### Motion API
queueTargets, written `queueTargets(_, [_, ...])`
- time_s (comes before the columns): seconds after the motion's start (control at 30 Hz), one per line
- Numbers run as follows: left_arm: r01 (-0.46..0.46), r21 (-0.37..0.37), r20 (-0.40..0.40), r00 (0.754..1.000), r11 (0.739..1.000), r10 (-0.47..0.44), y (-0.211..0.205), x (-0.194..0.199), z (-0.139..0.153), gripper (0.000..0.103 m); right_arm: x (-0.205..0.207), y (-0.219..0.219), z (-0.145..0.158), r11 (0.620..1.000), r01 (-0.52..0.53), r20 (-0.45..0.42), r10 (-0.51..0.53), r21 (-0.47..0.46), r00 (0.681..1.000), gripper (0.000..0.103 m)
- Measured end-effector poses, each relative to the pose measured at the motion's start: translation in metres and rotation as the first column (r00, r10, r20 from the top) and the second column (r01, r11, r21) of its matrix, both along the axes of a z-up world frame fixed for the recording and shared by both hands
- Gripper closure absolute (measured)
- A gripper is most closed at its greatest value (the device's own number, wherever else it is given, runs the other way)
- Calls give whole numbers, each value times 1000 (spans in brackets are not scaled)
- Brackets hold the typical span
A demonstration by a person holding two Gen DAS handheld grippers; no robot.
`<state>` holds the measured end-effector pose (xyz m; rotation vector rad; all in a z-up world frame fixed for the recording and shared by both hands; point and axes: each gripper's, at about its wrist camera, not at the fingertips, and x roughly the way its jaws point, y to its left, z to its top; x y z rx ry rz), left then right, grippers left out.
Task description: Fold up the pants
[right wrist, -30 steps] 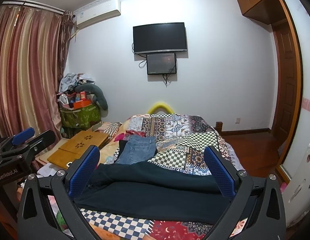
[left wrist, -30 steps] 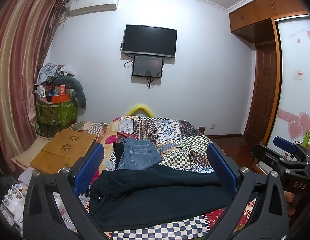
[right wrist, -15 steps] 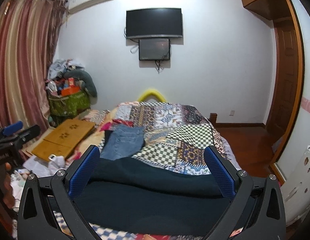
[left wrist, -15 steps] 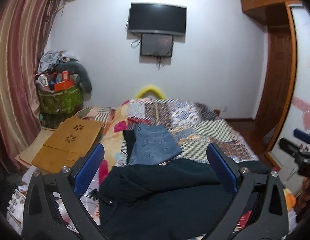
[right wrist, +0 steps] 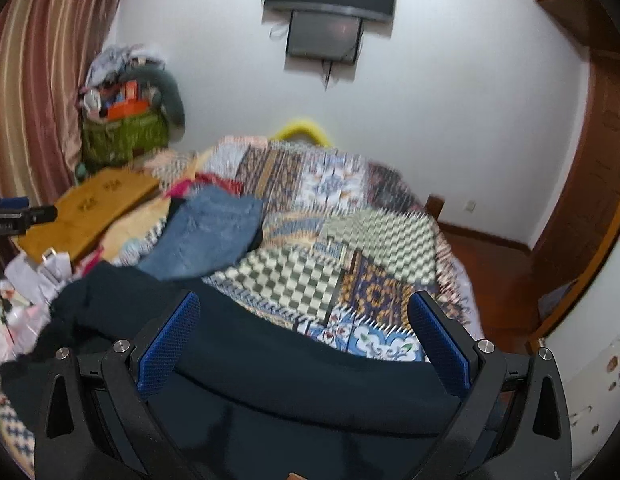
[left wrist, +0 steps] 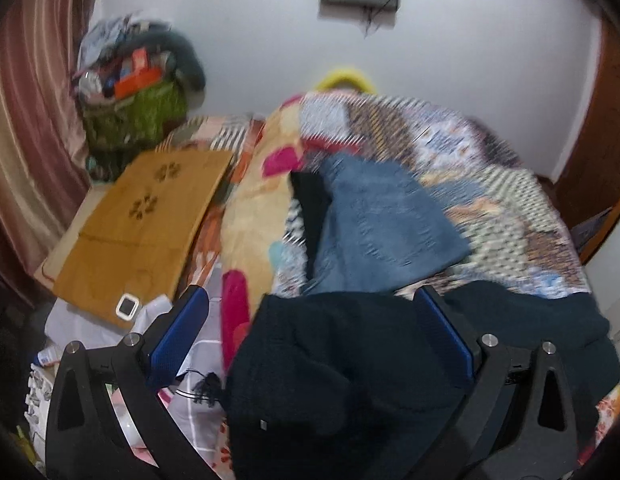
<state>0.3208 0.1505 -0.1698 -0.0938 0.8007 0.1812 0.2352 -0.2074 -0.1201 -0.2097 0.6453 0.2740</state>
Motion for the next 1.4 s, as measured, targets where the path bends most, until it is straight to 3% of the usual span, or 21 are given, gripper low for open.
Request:
queueTargets(0.2, [-40,-27,-170,985,999,35,43,46,-65,1,41,-2,-36,999,-2,-130,-5,-48,992,0])
queueTargets(0.27, [-42,-55,-218,975,998,29,53,57,-83,11,53,-1,-45,999,-22,-162,15,-43,987,1])
queueTargets(0.47, [-38,-108,-323,946,993,1,62,82,-128,28,81,0,-68,991,-127,-307,135,45,942,1])
queueTargets(0.6, [-26,-157,-368,929,987,-34,64,98,-150,34,94,13,-77,976,-218,-350,212,22,912,1])
queueTargets(0.8, [-18,-206,-422,904,978,-72,61,108,-172,46,117,23,-96,955,-291,-458,285,59,842,13])
queueTargets(0.9, [-11,-185,-418,906,983,-68,57,105,-171,57,127,20,-105,948,-289,-511,314,130,800,19])
queueTargets(0.97, [-7,-175,-413,908,984,-67,53,102,-166,66,135,17,-112,942,-258,-566,335,215,753,31])
queueTargets(1.03, [-9,-144,-397,917,990,-49,51,96,-159,68,137,15,-118,943,-233,-590,331,238,737,40])
queueTargets(1.1, [-19,-109,-362,932,994,-21,51,89,-148,69,135,18,-120,943,-241,-592,331,227,735,51])
queueTargets(1.23, [-42,-57,-287,958,997,24,57,76,-120,73,132,21,-118,950,-238,-585,313,203,748,86])
queueTargets(1.33, [-40,-28,-235,971,999,32,61,69,-96,74,127,24,-111,951,-265,-562,309,161,767,91])
queueTargets(1.4, [-43,-18,-203,979,999,38,62,66,-78,74,125,31,-105,955,-272,-528,291,115,798,93])
